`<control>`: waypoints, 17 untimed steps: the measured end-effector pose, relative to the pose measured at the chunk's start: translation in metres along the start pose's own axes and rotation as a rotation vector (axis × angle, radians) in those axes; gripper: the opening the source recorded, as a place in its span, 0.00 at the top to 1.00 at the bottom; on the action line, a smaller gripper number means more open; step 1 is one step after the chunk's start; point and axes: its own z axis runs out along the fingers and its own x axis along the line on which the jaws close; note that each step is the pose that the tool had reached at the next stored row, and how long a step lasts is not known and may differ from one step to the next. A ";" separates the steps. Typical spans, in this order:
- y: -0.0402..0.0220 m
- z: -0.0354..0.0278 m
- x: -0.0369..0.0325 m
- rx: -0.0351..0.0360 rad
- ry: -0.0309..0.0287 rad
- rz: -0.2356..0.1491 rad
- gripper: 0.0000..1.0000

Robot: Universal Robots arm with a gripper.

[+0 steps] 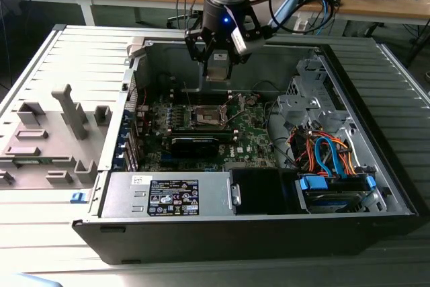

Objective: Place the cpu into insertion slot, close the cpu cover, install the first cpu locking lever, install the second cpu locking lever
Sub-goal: 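Place the cpu into insertion slot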

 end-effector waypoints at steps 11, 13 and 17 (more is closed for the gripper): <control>-0.0013 0.0019 -0.0001 0.0000 0.0000 0.000 0.45; -0.0015 0.0022 -0.0001 0.0001 0.0000 0.000 0.45; -0.0026 0.0038 -0.0001 0.0000 0.0000 0.000 0.45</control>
